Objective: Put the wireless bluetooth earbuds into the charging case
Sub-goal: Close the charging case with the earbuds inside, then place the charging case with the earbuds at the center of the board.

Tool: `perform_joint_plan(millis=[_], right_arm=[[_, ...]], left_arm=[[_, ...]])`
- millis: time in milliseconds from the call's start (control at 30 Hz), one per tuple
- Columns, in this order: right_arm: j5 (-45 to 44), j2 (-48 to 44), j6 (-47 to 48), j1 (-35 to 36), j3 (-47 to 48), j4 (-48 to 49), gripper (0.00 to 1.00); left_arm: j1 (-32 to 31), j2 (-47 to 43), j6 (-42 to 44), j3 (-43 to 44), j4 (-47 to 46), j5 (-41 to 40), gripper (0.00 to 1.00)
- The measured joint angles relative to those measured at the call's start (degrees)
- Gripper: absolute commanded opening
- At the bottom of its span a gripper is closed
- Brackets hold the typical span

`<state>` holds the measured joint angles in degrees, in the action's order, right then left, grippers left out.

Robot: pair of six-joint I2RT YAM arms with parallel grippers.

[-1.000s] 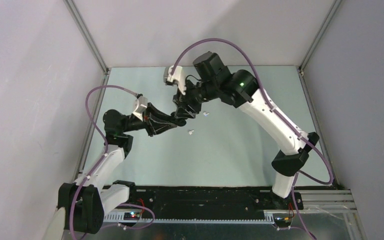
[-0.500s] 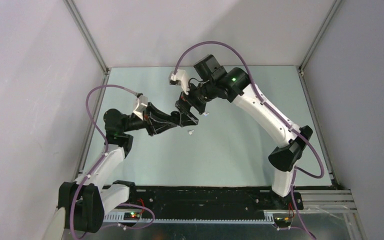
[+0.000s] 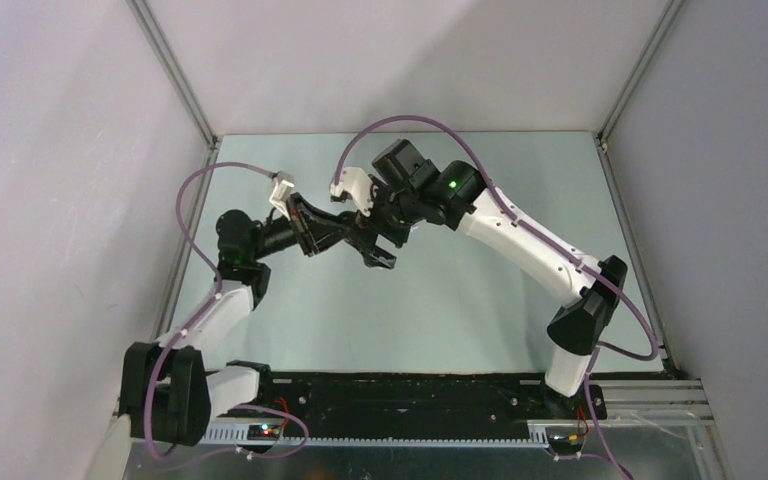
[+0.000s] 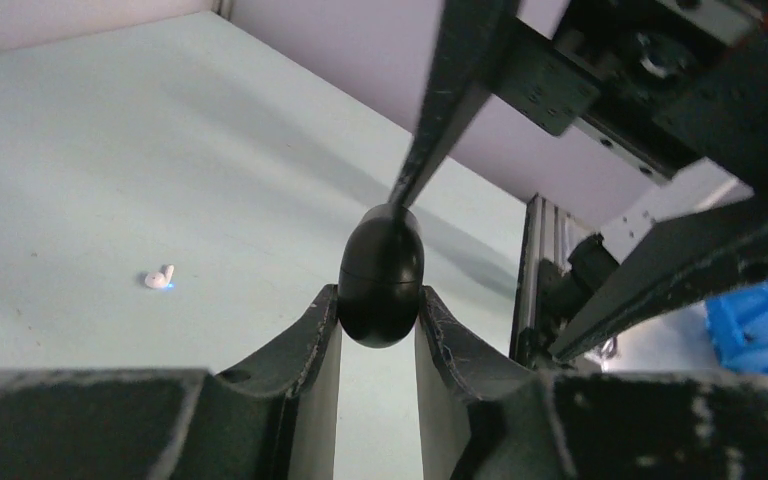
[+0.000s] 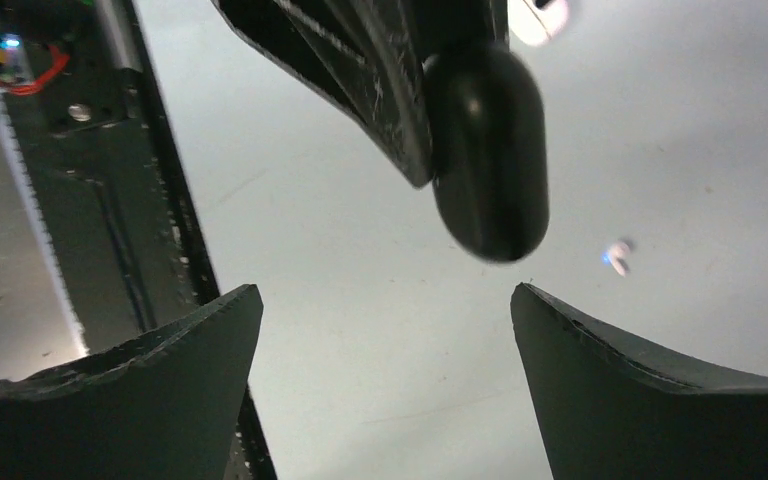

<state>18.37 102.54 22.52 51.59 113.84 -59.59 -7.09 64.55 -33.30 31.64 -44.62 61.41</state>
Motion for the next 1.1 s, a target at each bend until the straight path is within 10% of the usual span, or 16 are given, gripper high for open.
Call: perform_joint_plan(millis=[433, 1100], right_arm=[[-5.7, -7.4, -4.6, -15.5, -9.1, 2.2, 0.99], [-4.3, -21.9, -6.0, -23.4, -22.1, 2.0, 0.99]], left_arm=[[-1.1, 15.3, -8.7, 5.2, 1.4, -9.4, 0.01], [-11.6, 48.7, -10.2, 35.6, 45.4, -34.9, 0.22]])
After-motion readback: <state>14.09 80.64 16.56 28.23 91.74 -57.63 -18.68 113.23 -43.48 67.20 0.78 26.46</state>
